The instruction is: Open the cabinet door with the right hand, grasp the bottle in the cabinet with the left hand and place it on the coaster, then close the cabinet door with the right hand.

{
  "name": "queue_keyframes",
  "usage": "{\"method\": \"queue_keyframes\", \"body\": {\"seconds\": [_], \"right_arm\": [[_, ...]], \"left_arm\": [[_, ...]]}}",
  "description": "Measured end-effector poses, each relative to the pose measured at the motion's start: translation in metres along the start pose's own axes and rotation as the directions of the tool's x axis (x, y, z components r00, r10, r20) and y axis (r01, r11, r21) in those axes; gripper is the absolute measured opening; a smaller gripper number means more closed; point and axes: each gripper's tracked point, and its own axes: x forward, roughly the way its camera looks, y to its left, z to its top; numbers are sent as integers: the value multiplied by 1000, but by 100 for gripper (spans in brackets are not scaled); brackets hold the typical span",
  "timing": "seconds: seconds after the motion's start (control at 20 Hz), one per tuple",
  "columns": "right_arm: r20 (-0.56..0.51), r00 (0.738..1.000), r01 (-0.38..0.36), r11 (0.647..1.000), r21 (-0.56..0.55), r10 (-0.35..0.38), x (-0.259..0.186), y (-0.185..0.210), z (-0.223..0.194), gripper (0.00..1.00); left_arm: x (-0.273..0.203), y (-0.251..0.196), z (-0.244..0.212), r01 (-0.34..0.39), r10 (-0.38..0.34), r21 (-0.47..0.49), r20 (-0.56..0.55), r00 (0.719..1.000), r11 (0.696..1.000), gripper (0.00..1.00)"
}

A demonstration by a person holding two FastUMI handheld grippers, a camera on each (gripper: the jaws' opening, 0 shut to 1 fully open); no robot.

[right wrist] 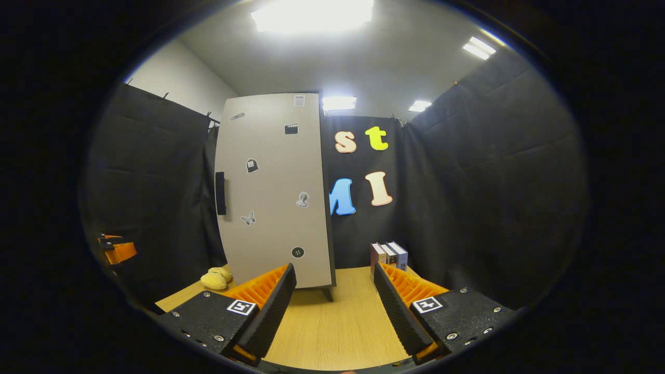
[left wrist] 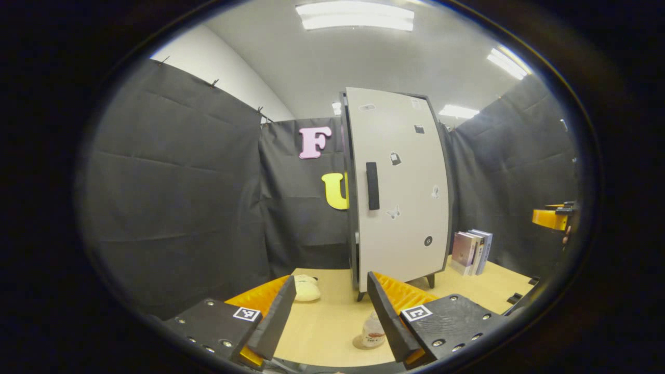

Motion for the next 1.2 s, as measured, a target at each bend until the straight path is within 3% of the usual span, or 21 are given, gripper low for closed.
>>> {"method": "queue_keyframes", "body": {"seconds": [1.2], "right_arm": [[16, 1000, -16, 1000, -22, 16, -11, 13, 8, 93]], "left_arm": [[-1, 3, 2, 6, -7, 2, 20, 1000, 1000, 83]]}}
